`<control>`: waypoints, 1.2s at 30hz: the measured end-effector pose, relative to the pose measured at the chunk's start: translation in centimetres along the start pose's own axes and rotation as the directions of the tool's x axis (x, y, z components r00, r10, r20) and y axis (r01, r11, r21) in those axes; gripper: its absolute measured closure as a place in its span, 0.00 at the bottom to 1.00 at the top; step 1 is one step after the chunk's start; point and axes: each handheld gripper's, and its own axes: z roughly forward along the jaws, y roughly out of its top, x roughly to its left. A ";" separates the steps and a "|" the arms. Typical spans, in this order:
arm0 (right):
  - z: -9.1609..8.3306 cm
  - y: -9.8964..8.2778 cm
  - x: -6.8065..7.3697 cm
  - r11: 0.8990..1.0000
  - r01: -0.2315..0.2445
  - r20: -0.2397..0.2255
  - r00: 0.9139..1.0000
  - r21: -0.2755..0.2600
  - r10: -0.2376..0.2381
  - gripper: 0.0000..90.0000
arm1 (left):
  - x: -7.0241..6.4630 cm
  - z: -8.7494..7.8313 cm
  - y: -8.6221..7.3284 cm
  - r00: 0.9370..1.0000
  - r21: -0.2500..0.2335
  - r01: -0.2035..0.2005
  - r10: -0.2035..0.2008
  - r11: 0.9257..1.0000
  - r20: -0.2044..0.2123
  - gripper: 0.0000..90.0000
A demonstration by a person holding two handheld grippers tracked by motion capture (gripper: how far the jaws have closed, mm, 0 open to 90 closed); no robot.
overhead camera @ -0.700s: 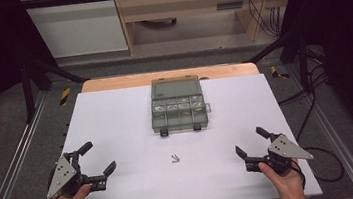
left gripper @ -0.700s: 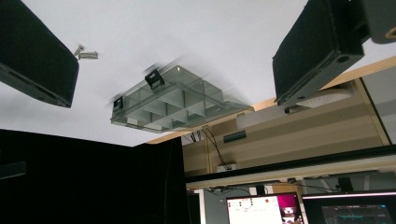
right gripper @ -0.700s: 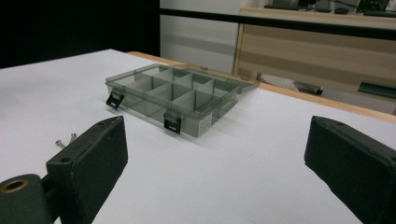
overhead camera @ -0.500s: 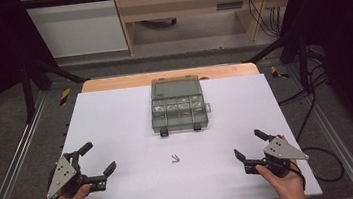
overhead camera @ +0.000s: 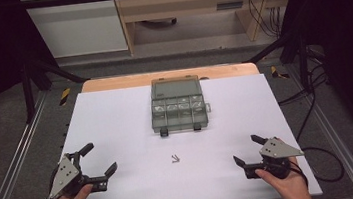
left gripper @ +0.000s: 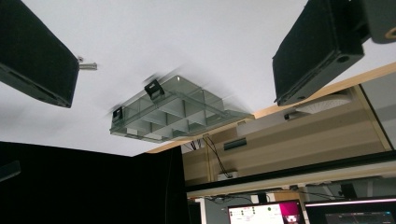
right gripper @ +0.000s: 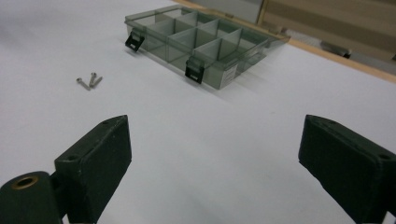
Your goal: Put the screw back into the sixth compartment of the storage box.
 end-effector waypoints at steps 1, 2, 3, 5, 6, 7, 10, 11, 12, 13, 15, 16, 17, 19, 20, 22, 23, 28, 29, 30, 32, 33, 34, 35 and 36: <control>0.1 0.2 0.1 1.000 0.004 -0.013 1.000 0.014 -0.004 0.08 | 0.0 0.0 0.0 1.000 0.003 -0.004 0.004 1.000 0.002 0.00; 0.2 0.4 0.4 1.000 0.007 -0.020 1.000 0.025 -0.006 0.07 | 0.0 0.0 0.0 1.000 0.011 -0.014 0.014 1.000 0.004 0.00; 0.3 0.6 0.6 0.999 0.014 -0.028 1.000 0.034 -0.013 0.06 | 0.0 0.1 0.0 1.000 0.013 -0.016 0.016 1.000 0.006 0.00; 0.5 1.0 1.1 0.998 0.027 -0.046 0.999 0.048 -0.025 0.05 | 0.0 0.0 0.0 1.000 0.014 -0.018 0.018 1.000 0.006 0.00; 0.7 1.2 1.3 0.998 0.030 -0.058 0.998 0.052 -0.027 0.05 | -0.1 0.1 0.0 1.000 0.003 -0.003 0.003 1.000 0.004 0.00; 0.9 1.3 1.5 0.998 0.034 -0.066 0.997 0.059 -0.030 0.05 | -0.1 0.1 0.0 1.000 0.003 -0.003 0.003 1.000 0.004 0.00; 1.6 1.7 1.9 0.994 0.052 -0.082 0.996 0.098 -0.044 0.07 | 0.0 0.1 -0.1 1.000 0.001 0.003 -0.003 1.000 -0.001 0.00; 1.9 1.8 1.9 0.992 0.063 -0.098 0.994 0.109 -0.053 0.12 | 0.0 0.1 -0.1 1.000 0.001 0.005 -0.005 1.000 0.000 0.00; 2.2 1.9 2.0 0.990 0.069 -0.116 0.992 0.123 -0.055 0.13 | 0.0 0.1 -0.1 1.000 0.001 0.005 -0.005 1.000 0.000 0.00; 2.5 2.0 2.1 0.988 0.073 -0.125 0.991 0.134 -0.056 0.13 | 0.0 0.1 -0.1 1.000 0.001 0.003 -0.003 1.000 0.001 0.00; 3.1 2.3 2.4 0.985 0.077 -0.129 0.990 0.157 -0.056 0.12 | 0.0 0.1 0.0 1.000 0.001 0.002 -0.002 1.000 0.000 0.00; 3.4 2.5 2.7 0.982 0.076 -0.130 0.990 0.173 -0.054 0.11 | 0.0 0.1 0.0 1.000 0.001 0.003 -0.003 1.000 -0.002 0.00; 3.8 2.7 2.9 0.978 0.081 -0.126 0.990 0.191 -0.057 0.12 | 0.0 0.1 -0.1 1.000 -0.001 0.009 -0.009 1.000 -0.006 0.00; 4.6 3.1 3.3 0.971 0.065 -0.135 0.990 0.230 -0.035 0.12 | 0.0 0.2 -0.1 1.000 -0.001 0.010 -0.010 1.000 -0.006 0.00; 5.0 3.2 3.5 0.967 0.062 -0.143 0.989 0.246 -0.027 0.12 | 0.0 0.2 -0.1 1.000 0.000 0.009 -0.009 1.000 -0.006 0.00; 5.7 3.7 4.1 0.959 0.051 -0.150 0.989 0.280 -0.009 0.11 | 0.0 0.2 -0.1 1.000 0.000 0.008 -0.008 1.000 -0.005 0.00; 6.2 3.9 4.3 0.959 0.053 -0.157 0.988 0.277 -0.009 0.11 | 0.0 0.2 -0.1 1.000 0.000 0.009 -0.009 1.000 -0.005 0.00; 8.0 5.0 5.8 0.943 0.097 -0.208 0.978 0.320 -0.030 0.09 | 0.0 0.3 -0.1 1.000 0.006 0.003 -0.003 1.000 0.001 0.00; 8.3 5.2 6.0 0.937 0.111 -0.218 0.975 0.330 -0.039 0.09 | 0.0 0.3 -0.1 1.000 0.006 0.003 -0.003 1.000 0.001 0.00; 8.7 5.3 6.3 0.934 0.114 -0.224 0.974 0.338 -0.038 0.08 | 0.0 0.3 -0.1 1.000 0.005 0.004 -0.004 1.000 0.001 0.00; 9.4 5.7 6.8 0.928 0.116 -0.223 0.974 0.354 -0.037 0.08 | 0.0 0.3 -0.1 1.000 0.004 0.006 -0.006 1.000 0.000 0.00; 9.7 5.8 6.9 0.926 0.133 -0.237 0.970 0.355 -0.049 0.08 | 0.0 0.3 -0.1 1.000 0.003 0.008 -0.008 1.000 0.000 0.00; 10.0 6.0 7.1 0.924 0.126 -0.234 0.971 0.360 -0.042 0.08 | 0.0 0.2 -0.1 1.000 0.002 0.008 -0.008 1.000 0.000 0.00; 10.3 6.2 7.2 0.921 0.136 -0.238 0.970 0.366 -0.048 0.08 | 0.1 0.2 -0.1 1.000 0.001 0.007 -0.007 1.000 0.001 0.01; 10.6 6.3 7.4 0.920 0.127 -0.239 0.970 0.371 -0.038 0.08 | 0.1 0.2 -0.1 1.000 0.001 0.007 -0.007 1.000 0.000 0.01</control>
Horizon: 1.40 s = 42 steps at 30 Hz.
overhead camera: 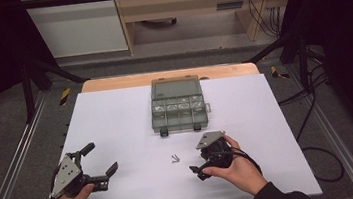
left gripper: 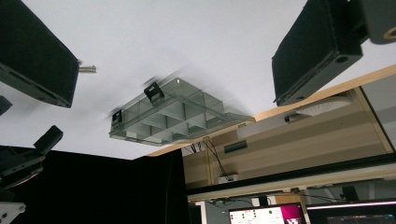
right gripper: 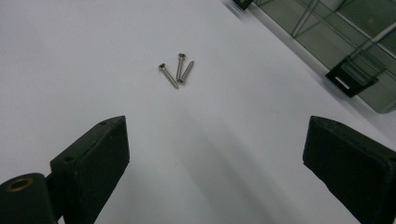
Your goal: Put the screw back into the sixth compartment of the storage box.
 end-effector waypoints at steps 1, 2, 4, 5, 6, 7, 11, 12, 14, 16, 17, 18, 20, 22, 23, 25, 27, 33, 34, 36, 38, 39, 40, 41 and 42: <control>0.2 0.3 0.1 1.000 -0.006 0.005 1.000 0.021 0.006 0.08 | 0.0 0.0 0.0 1.000 0.001 0.002 -0.002 1.000 -0.001 0.01; 0.5 0.5 0.1 1.000 -0.008 -0.003 1.000 0.030 0.008 0.08 | 0.0 0.0 0.0 1.000 0.008 -0.005 0.005 1.000 -0.001 0.01; 1.1 1.1 0.1 0.999 -0.008 0.008 1.000 0.054 0.007 0.09 | 0.0 0.1 0.0 1.000 0.016 -0.009 0.009 1.000 -0.003 0.01; 1.5 1.3 0.1 0.998 -0.006 -0.005 1.000 0.059 0.006 0.10 | 0.0 0.1 0.0 1.000 0.016 -0.008 0.008 1.000 -0.002 0.01; 1.8 1.6 0.1 0.997 0.012 -0.004 1.000 0.072 -0.012 0.10 | 0.0 0.1 0.0 1.000 0.016 -0.008 0.008 1.000 -0.002 0.01; 2.2 2.0 0.3 0.997 -0.002 -0.001 1.000 0.080 0.002 0.10 | 0.0 0.1 0.0 1.000 0.006 -0.002 0.002 1.000 0.000 0.01; 2.9 2.9 0.3 0.995 0.009 -0.007 1.000 0.098 -0.009 0.10 | 0.0 0.1 0.0 1.000 -0.004 0.002 -0.002 1.000 -0.001 0.01; 2.9 2.9 0.3 0.995 0.009 -0.007 1.000 0.098 -0.009 0.10 | 0.0 0.1 0.0 1.000 -0.006 0.002 -0.002 1.000 -0.005 0.01; 3.1 3.2 0.3 0.994 0.001 -0.002 1.000 0.106 -0.001 0.11 | 0.0 0.1 0.0 1.000 -0.008 0.005 -0.005 1.000 -0.011 0.01; 3.4 3.5 0.0 0.992 -0.024 0.006 1.000 0.122 0.023 0.11 | 0.0 0.2 0.0 1.000 -0.015 0.016 -0.016 1.000 -0.009 0.01; 3.5 3.7 0.1 0.992 -0.036 0.007 0.999 0.120 0.035 0.11 | 0.1 0.2 0.0 1.000 -0.015 0.018 -0.018 1.000 -0.008 0.01; 3.5 3.8 -0.1 0.993 -0.023 0.007 1.000 0.117 0.022 0.11 | 0.1 0.1 0.0 1.000 -0.013 0.017 -0.017 1.000 -0.007 0.01; 3.7 4.2 0.0 0.992 -0.056 0.011 0.998 0.116 0.055 0.09 | 0.1 0.2 0.0 1.000 -0.020 0.027 -0.028 0.999 -0.006 0.01; 3.9 4.5 0.1 0.993 -0.048 0.010 0.999 0.111 0.047 0.08 | 0.0 0.2 0.0 0.999 -0.012 0.019 -0.019 1.000 -0.026 0.01; 3.8 4.6 0.1 0.993 -0.045 0.014 0.999 0.112 0.044 0.07 | 0.0 0.3 0.0 0.999 -0.014 0.020 -0.020 1.000 -0.037 0.01; 3.9 4.7 0.2 0.993 -0.032 -0.002 0.999 0.110 0.032 0.08 | 0.0 0.3 0.0 0.999 -0.013 0.024 -0.025 1.000 -0.038 0.01; 4.0 4.7 0.1 0.993 -0.018 0.006 1.000 0.119 0.017 0.07 | 0.1 0.3 0.0 0.999 -0.018 0.034 -0.034 0.999 -0.036 0.02; 4.7 4.9 0.0 0.990 -0.043 0.024 0.999 0.133 0.041 0.08 | 0.1 0.3 0.0 0.999 -0.015 0.036 -0.037 0.999 -0.028 0.02; 4.7 4.9 0.0 0.990 -0.043 0.024 0.999 0.133 0.041 0.08 | 0.1 0.3 0.0 0.999 -0.015 0.036 -0.037 0.999 -0.028 0.02; 5.2 5.0 0.1 0.988 -0.067 0.029 0.998 0.135 0.064 0.09 | 0.1 0.4 -0.1 0.999 -0.015 0.042 -0.042 0.999 -0.026 0.02; 5.3 5.0 0.0 0.987 -0.046 0.032 0.999 0.152 0.042 0.11 | 0.2 0.3 -0.1 0.999 -0.008 0.038 -0.038 0.999 -0.024 0.02; 5.4 5.0 0.1 0.987 -0.059 0.038 0.998 0.152 0.053 0.13 | 0.2 0.3 -0.1 0.999 -0.009 0.037 -0.037 0.999 -0.026 0.02; 5.5 5.1 0.1 0.987 -0.058 0.028 0.998 0.149 0.055 0.14 | 0.1 0.3 -0.1 0.999 -0.013 0.040 -0.040 0.999 -0.027 0.02; 5.5 5.1 0.2 0.986 -0.064 0.032 0.998 0.153 0.060 0.16 | 0.1 0.3 -0.1 0.999 -0.014 0.039 -0.039 0.999 -0.026 0.02; 5.5 5.1 0.2 0.985 -0.067 0.042 0.997 0.156 0.061 0.18 | 0.1 0.4 -0.1 0.999 -0.016 0.041 -0.042 0.999 -0.026 0.02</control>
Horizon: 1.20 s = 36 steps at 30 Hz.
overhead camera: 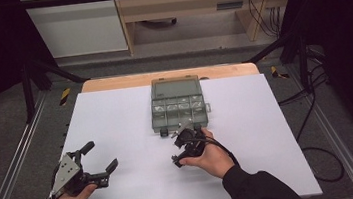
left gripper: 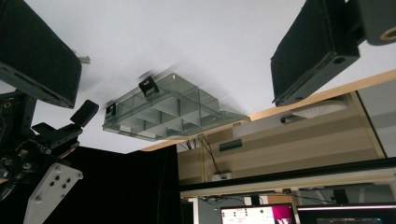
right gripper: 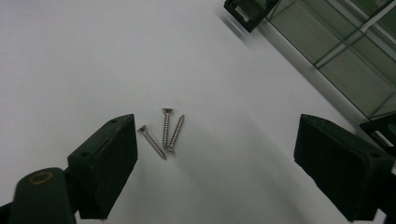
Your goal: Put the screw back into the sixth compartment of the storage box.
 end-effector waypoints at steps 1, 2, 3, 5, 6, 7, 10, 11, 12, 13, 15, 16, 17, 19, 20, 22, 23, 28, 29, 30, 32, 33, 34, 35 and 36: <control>0.0 0.0 0.0 1.000 0.000 0.000 1.000 0.000 0.000 0.18 | 0.0 0.0 0.0 1.000 0.000 0.000 0.000 1.000 0.000 0.02; 0.0 0.0 0.1 1.000 -0.007 0.014 1.000 0.006 0.007 0.22 | 0.1 0.0 0.0 1.000 0.005 -0.004 0.004 1.000 0.000 0.02; 0.0 0.0 0.0 1.000 0.001 0.012 1.000 0.010 -0.001 0.25 | 0.1 0.0 0.0 1.000 0.002 0.000 0.000 1.000 0.000 0.02; -0.1 0.1 -0.1 1.000 0.008 0.009 1.000 0.002 -0.008 0.31 | 0.1 -0.1 0.0 1.000 0.001 0.002 -0.002 1.000 0.000 0.02; -0.1 0.2 0.0 1.000 -0.007 0.011 1.000 -0.002 0.007 0.35 | 0.1 -0.1 0.0 1.000 0.001 0.001 -0.001 1.000 0.000 0.02; -0.2 0.2 0.1 1.000 -0.014 0.004 1.000 -0.007 0.014 0.40 | 0.1 -0.1 0.0 1.000 0.001 0.002 -0.002 1.000 0.000 0.02; -0.2 0.4 0.4 1.000 -0.024 -0.002 1.000 -0.016 0.024 0.49 | 0.1 0.0 0.0 1.000 -0.003 0.006 -0.006 1.000 0.003 0.02; -0.1 0.5 0.6 0.999 -0.034 0.009 0.999 -0.008 0.034 0.51 | 0.0 0.0 0.0 1.000 -0.002 0.005 -0.005 1.000 0.003 0.02; 0.0 0.5 0.7 0.999 -0.034 -0.005 0.999 -0.006 0.034 0.52 | 0.0 0.0 0.0 1.000 -0.001 0.004 -0.004 1.000 0.005 0.02; 0.0 0.5 0.6 1.000 -0.015 0.002 1.000 0.001 0.015 0.55 | 0.0 0.0 0.0 1.000 0.003 0.000 0.000 1.000 0.006 0.02; 0.2 0.6 0.8 0.999 -0.035 -0.004 0.999 0.002 0.035 0.59 | 0.0 0.0 0.0 1.000 -0.002 0.007 -0.007 1.000 0.005 0.02; 0.2 0.8 1.0 0.998 -0.062 0.006 0.998 0.005 0.062 0.60 | 0.0 0.0 0.0 1.000 -0.003 0.008 -0.008 1.000 0.004 0.02; 0.2 0.8 1.0 0.998 -0.066 0.005 0.998 0.009 0.066 0.63 | 0.1 -0.1 0.0 1.000 -0.001 0.006 -0.006 1.000 0.004 0.02; 0.3 0.8 0.8 0.999 -0.049 -0.003 0.999 0.024 0.049 0.68 | 0.1 -0.1 0.0 1.000 -0.004 0.011 -0.011 1.000 0.002 0.02; 0.4 0.8 0.9 0.997 -0.075 -0.010 0.997 0.018 0.075 0.70 | 0.1 -0.1 0.0 1.000 -0.003 0.011 -0.011 1.000 0.001 0.02; 0.4 0.8 0.9 0.997 -0.072 -0.016 0.997 0.040 0.073 0.74 | 0.1 0.0 0.0 1.000 -0.001 0.010 -0.010 1.000 0.001 0.02; 0.4 0.7 0.8 0.997 -0.060 -0.026 0.998 0.052 0.062 0.75 | 0.1 0.0 0.0 1.000 -0.001 0.009 -0.009 1.000 0.002 0.02; 0.5 0.8 1.1 0.994 -0.074 -0.024 0.997 0.079 0.076 0.80 | 0.1 0.0 0.0 1.000 0.003 0.005 -0.005 1.000 0.003 0.02; 0.6 0.8 1.1 0.993 -0.081 -0.023 0.996 0.083 0.083 0.82 | 0.1 0.0 0.0 1.000 0.000 0.011 -0.011 1.000 0.002 0.02; 0.7 0.8 1.1 0.994 -0.082 -0.028 0.996 0.078 0.085 0.83 | 0.1 0.0 0.0 1.000 -0.002 0.011 -0.011 1.000 0.001 0.02; 0.7 0.8 1.2 0.992 -0.085 -0.024 0.996 0.088 0.087 0.84 | 0.1 -0.1 0.0 1.000 -0.002 0.013 -0.013 1.000 0.000 0.02; 0.7 0.8 1.2 0.992 -0.090 -0.028 0.995 0.088 0.093 0.84 | 0.1 -0.1 0.0 1.000 -0.003 0.014 -0.014 1.000 0.000 0.02; 0.7 0.9 1.3 0.992 -0.086 -0.030 0.996 0.088 0.089 0.85 | 0.1 -0.1 0.0 1.000 -0.003 0.014 -0.014 1.000 0.000 0.02; 0.8 0.9 1.3 0.993 -0.085 -0.030 0.996 0.086 0.088 0.85 | 0.1 -0.1 0.0 1.000 -0.003 0.014 -0.014 1.000 0.001 0.02; 0.8 0.9 1.3 0.992 -0.088 -0.026 0.996 0.086 0.090 0.85 | 0.1 -0.1 0.0 1.000 -0.003 0.012 -0.012 1.000 0.001 0.02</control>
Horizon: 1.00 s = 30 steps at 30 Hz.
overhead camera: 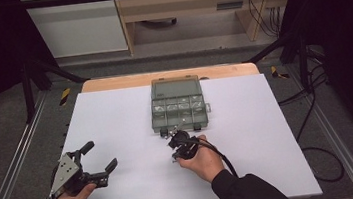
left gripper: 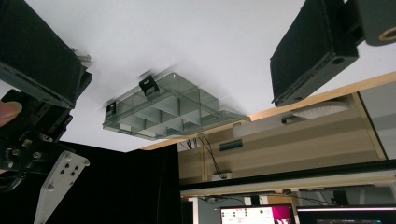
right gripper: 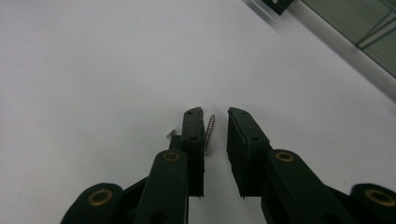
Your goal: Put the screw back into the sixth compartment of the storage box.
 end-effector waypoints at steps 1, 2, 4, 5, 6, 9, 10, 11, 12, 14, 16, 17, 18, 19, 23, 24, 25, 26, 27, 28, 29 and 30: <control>0.0 0.0 0.0 1.000 -0.002 -0.001 1.000 0.002 0.002 0.86 | 0.0 0.0 0.0 1.000 0.000 0.000 0.000 1.000 0.000 0.02; 0.1 0.0 0.0 1.000 0.001 0.002 1.000 0.005 -0.001 0.87 | 0.0 0.0 0.0 1.000 0.002 -0.002 0.002 1.000 0.001 0.02; 0.1 0.0 -0.1 1.000 0.002 0.001 1.000 0.012 -0.002 0.88 | 0.0 0.0 0.0 1.000 0.003 -0.002 0.002 1.000 0.002 0.02; 0.1 0.0 -0.1 1.000 -0.004 -0.002 1.000 0.013 0.005 0.88 | 0.0 0.0 0.0 1.000 0.002 -0.002 0.002 1.000 0.002 0.02; 0.2 0.0 0.0 1.000 -0.013 -0.003 1.000 0.015 0.013 0.88 | 0.0 0.0 0.0 1.000 0.001 -0.001 0.001 1.000 0.002 0.02; 0.3 0.0 -0.1 1.000 -0.003 0.004 1.000 0.012 0.003 0.88 | 0.0 0.0 0.0 1.000 0.002 0.000 0.000 1.000 0.003 0.02; 0.3 0.0 0.0 1.000 -0.005 0.002 1.000 0.013 0.005 0.89 | 0.0 0.0 0.0 1.000 0.003 -0.001 0.001 1.000 0.003 0.02; 0.5 0.0 -0.1 1.000 0.006 -0.001 1.000 0.012 -0.006 0.89 | 0.0 0.0 0.0 1.000 0.002 0.000 0.000 1.000 0.003 0.02; 0.5 0.0 -0.1 1.000 0.001 -0.001 1.000 0.010 -0.001 0.90 | 0.0 0.0 0.0 1.000 0.002 0.000 0.000 1.000 0.003 0.02; 0.6 0.0 -0.1 1.000 -0.003 0.005 1.000 0.013 0.003 0.94 | 0.0 0.0 0.0 1.000 0.002 0.000 0.000 1.000 0.003 0.02; 0.6 -0.1 -0.1 1.000 0.002 0.010 1.000 0.011 -0.003 0.97 | 0.0 0.0 0.0 1.000 0.004 0.000 0.000 1.000 0.002 0.02; 0.6 -0.1 -0.1 1.000 0.007 0.010 1.000 0.009 -0.007 0.97 | 0.0 0.0 0.0 1.000 0.005 0.001 -0.001 1.000 0.001 0.02; 0.6 -0.1 -0.1 1.000 0.004 0.007 1.000 0.010 -0.004 0.97 | 0.1 0.0 0.0 1.000 0.006 0.004 -0.004 1.000 0.000 0.02; 0.5 -0.1 -0.1 1.000 0.003 0.005 1.000 0.011 -0.003 0.97 | 0.1 0.0 0.0 1.000 0.005 0.005 -0.005 1.000 0.000 0.02; 0.6 -0.2 -0.3 1.000 -0.004 0.005 1.000 -0.007 0.004 0.98 | 0.1 0.0 0.0 1.000 0.004 0.005 -0.005 1.000 -0.001 0.02; 0.4 -0.2 -0.3 1.000 -0.004 0.004 1.000 -0.007 0.004 0.98 | 0.1 0.0 0.0 1.000 0.005 0.006 -0.005 1.000 -0.001 0.02; 0.3 -0.3 -0.6 1.000 0.008 0.010 1.000 -0.024 -0.008 0.98 | 0.1 0.0 0.0 1.000 0.009 0.002 -0.002 1.000 0.001 0.02; 0.2 -0.4 -0.6 1.000 -0.007 0.013 1.000 -0.029 0.007 0.98 | 0.1 0.0 0.0 1.000 0.009 0.002 -0.002 1.000 0.001 0.02; 0.1 -0.4 -0.7 0.999 -0.013 0.013 1.000 -0.045 0.013 0.98 | 0.1 0.0 -0.1 1.000 0.010 0.003 -0.003 1.000 0.001 0.02; 0.1 -0.4 -0.8 0.999 -0.011 0.015 1.000 -0.051 0.012 0.98 | 0.1 0.0 -0.1 1.000 0.010 0.003 -0.003 1.000 0.001 0.02; 0.0 -0.5 -0.9 0.998 -0.016 0.012 1.000 -0.058 0.017 0.98 | 0.1 0.0 0.0 1.000 0.010 0.003 -0.003 1.000 0.001 0.02; -0.1 -0.6 -1.0 0.998 -0.017 0.010 1.000 -0.063 0.018 0.98 | 0.1 0.0 0.0 1.000 0.010 0.003 -0.003 1.000 0.001 0.02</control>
